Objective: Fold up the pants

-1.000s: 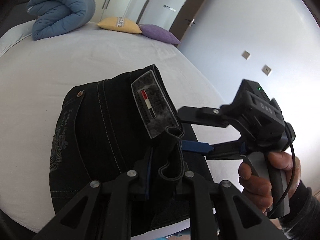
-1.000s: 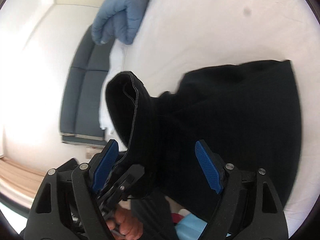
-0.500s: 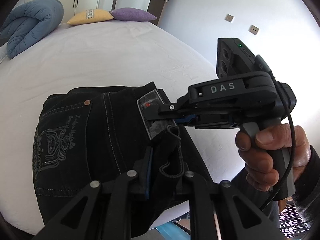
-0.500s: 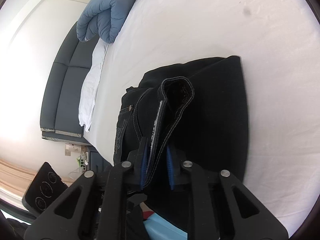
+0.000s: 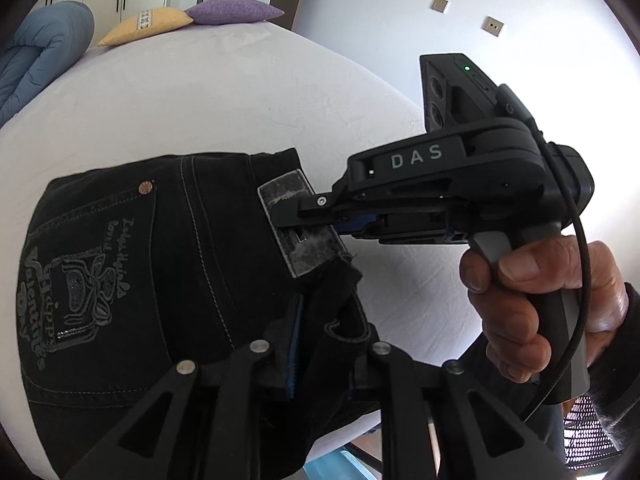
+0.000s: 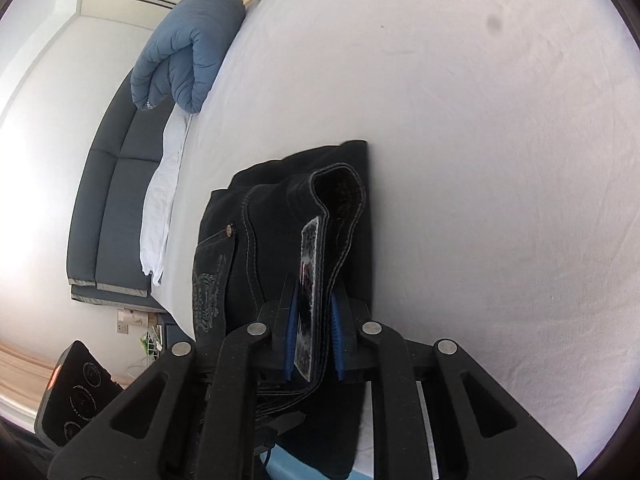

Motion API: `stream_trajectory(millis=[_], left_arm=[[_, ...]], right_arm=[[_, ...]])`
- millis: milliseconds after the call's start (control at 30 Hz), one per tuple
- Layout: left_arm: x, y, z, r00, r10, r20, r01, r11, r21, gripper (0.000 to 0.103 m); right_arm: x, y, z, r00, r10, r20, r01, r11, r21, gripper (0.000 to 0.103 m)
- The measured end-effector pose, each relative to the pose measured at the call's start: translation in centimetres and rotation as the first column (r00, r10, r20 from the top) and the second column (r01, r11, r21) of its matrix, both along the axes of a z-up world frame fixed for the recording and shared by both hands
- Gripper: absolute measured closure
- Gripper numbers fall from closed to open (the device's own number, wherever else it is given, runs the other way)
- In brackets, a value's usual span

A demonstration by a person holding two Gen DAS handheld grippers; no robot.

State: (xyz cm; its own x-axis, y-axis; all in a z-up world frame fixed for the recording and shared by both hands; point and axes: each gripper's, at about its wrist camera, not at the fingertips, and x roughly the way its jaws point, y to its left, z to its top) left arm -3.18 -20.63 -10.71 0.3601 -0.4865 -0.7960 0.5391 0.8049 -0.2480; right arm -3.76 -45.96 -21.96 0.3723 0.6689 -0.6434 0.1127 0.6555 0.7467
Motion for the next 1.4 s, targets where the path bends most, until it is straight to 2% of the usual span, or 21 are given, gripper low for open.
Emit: stream_trajectory(millis=[33, 133, 200, 233, 267, 300, 367, 500, 633, 767, 967, 1100, 1133, 1200, 1267, 1400], left_arm=[[0.2, 0.0, -0.4, 1.0, -0.001, -0.019, 0.001, 1.0, -0.004, 0.082], [0.5, 0.3, -0.2, 0.999, -0.011, -0.044, 0.01, 0.999, -0.034, 0.069], [0.6, 0.8, 0.5, 0.998, -0.017, -0.062, 0.014, 0.998, -0.056, 0.055], [0.6, 1.0, 0.9, 0.998, -0.013, -0.064, 0.009, 0.998, -0.061, 0.05], [0.6, 1.5, 1.4, 0.998, 0.002, -0.059, -0.006, 0.998, -0.058, 0.038], [0.4, 1.9, 1.7, 0.998, 0.015, -0.055, -0.018, 0.998, -0.06, 0.033], [0.3, 2.9, 2.6, 0.998, 0.03, -0.063, -0.035, 0.996, -0.082, 0.032], [0.6, 4.2, 3.5, 0.997, 0.042, -0.062, -0.047, 0.995, -0.086, 0.032], [0.6, 6.2, 4.1, 0.997, 0.055, -0.062, -0.059, 0.995, -0.077, 0.032], [0.5, 8.1, 4.0, 0.995, 0.08, -0.064, -0.085, 0.994, -0.067, 0.032], [0.9, 11.4, 4.2, 0.987, 0.152, -0.058, -0.156, 0.985, -0.071, 0.032], [2.1, 14.2, 1.9, 0.97, 0.223, -0.102, -0.228, 0.973, -0.045, 0.032], [2.2, 14.7, 1.0, 0.966, 0.227, -0.123, -0.234, 0.972, -0.039, 0.032], [1.8, 15.2, -0.3, 0.969, 0.206, -0.138, -0.215, 0.975, -0.053, 0.032], [1.0, 15.1, -0.4, 0.978, 0.183, -0.102, -0.189, 0.981, -0.048, 0.032], [0.7, 15.7, 0.6, 0.983, 0.155, -0.103, -0.162, 0.984, -0.069, 0.032]], right_arm=[[0.1, -0.1, -0.7, 1.0, -0.001, -0.013, 0.001, 1.0, 0.01, 0.09], [0.1, -0.4, -1.5, 1.0, -0.015, -0.026, 0.017, 0.998, 0.068, 0.088], [0.1, -0.7, -1.5, 0.999, -0.021, -0.039, 0.025, 0.996, 0.083, 0.086], [0.1, -0.9, -1.3, 0.999, -0.024, -0.037, 0.027, 0.997, 0.072, 0.085], [-0.1, -1.1, -0.9, 0.999, -0.025, -0.033, 0.027, 0.998, 0.058, 0.085], [-0.3, -1.3, -0.5, 0.999, -0.03, -0.029, 0.031, 0.999, 0.038, 0.084], [-0.7, -1.9, 0.3, 0.998, -0.052, -0.022, 0.052, 0.999, 0.003, 0.083], [-1.7, -3.6, 1.7, 0.995, -0.101, -0.013, 0.101, 0.995, 0.0, 0.083], [-2.4, -3.7, 4.0, 0.995, -0.091, 0.048, 0.089, 0.995, 0.046, 0.083], [-2.3, -2.7, 5.0, 0.995, -0.062, 0.078, 0.055, 0.994, 0.092, 0.083], [-2.1, 1.9, 3.9, 0.997, 0.038, 0.067, -0.046, 0.99, 0.13, 0.083], [-3.1, 5.1, 0.6, 0.993, 0.111, -0.03, -0.111, 0.994, 0.025, 0.084], [-3.8, 5.5, 0.0, 0.993, 0.116, -0.012, -0.116, 0.993, 0.018, 0.084], [-4.8, 5.3, -0.3, 0.995, 0.096, 0.027, -0.097, 0.994, 0.049, 0.084], [-5.7, 5.0, -0.4, 0.996, 0.077, 0.036, -0.079, 0.994, 0.077, 0.084], [-7.0, 5.3, 0.3, 0.995, 0.08, 0.053, -0.083, 0.996, 0.043, 0.084]])
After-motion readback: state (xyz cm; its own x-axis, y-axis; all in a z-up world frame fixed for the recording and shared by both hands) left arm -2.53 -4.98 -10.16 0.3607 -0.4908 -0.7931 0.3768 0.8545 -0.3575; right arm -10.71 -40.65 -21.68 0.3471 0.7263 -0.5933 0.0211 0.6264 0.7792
